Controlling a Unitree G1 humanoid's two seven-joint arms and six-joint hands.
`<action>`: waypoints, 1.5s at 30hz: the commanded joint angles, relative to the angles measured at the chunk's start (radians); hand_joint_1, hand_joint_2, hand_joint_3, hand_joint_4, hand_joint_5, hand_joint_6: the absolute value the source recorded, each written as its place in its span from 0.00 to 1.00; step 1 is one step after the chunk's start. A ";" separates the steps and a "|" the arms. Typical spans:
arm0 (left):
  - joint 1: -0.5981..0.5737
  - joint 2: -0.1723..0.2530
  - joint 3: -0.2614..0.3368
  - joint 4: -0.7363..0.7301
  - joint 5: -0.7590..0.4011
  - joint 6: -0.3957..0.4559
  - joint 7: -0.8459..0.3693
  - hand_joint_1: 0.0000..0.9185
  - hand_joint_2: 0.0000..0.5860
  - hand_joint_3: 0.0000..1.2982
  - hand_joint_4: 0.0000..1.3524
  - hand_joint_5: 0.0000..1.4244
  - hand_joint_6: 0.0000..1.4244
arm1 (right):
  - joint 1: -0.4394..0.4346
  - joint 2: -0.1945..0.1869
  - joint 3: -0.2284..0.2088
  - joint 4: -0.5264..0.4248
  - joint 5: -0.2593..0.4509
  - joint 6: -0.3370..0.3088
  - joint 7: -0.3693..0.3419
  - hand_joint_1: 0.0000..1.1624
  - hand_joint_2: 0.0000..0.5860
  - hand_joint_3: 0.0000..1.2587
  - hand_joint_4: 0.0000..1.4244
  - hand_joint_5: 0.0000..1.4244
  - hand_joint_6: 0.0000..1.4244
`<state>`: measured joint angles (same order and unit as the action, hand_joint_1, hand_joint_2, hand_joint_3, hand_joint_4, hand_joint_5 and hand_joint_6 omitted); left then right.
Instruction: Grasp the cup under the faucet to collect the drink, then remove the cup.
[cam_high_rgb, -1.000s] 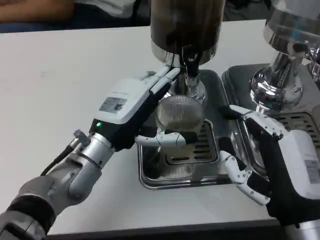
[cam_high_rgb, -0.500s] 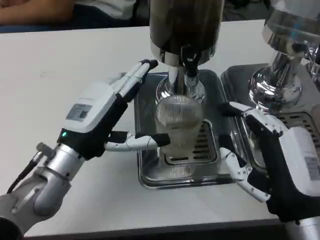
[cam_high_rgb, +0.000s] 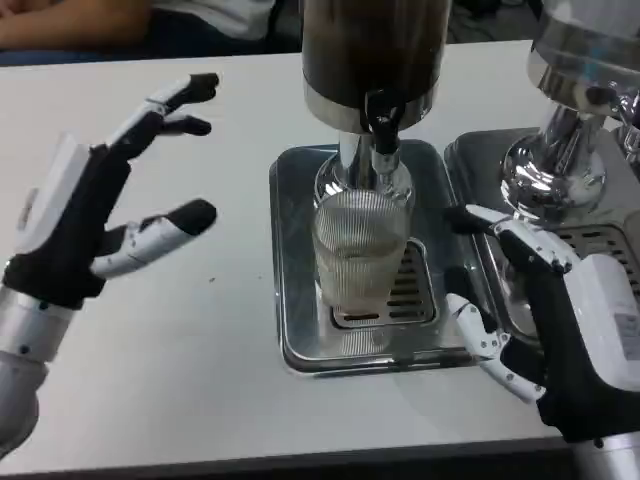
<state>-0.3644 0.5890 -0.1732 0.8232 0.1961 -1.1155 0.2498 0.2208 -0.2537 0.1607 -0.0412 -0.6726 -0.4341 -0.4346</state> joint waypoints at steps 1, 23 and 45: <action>-0.034 0.042 0.042 -0.091 -0.247 -0.006 -0.253 0.00 0.16 0.26 0.27 0.32 0.24 | -0.020 -0.003 -0.012 0.025 0.028 -0.012 0.005 0.34 0.81 0.26 0.24 0.20 0.19; -0.296 -0.030 0.252 -0.336 -0.888 1.103 -1.310 0.00 0.11 0.10 0.06 0.12 0.04 | -0.052 0.027 -0.015 0.103 0.063 -0.007 -0.012 0.34 0.80 0.21 0.19 0.16 0.17; -0.450 -0.168 0.272 -0.201 -0.754 1.282 -1.410 0.00 0.08 0.03 0.00 0.06 0.02 | -0.062 0.069 -0.011 0.135 0.054 -0.013 -0.058 0.32 0.80 0.21 0.20 0.16 0.16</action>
<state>-0.7791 0.4264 0.1006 0.6047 -0.5861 0.1801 -1.1364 0.1604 -0.1958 0.1503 0.0884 -0.6211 -0.4350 -0.4704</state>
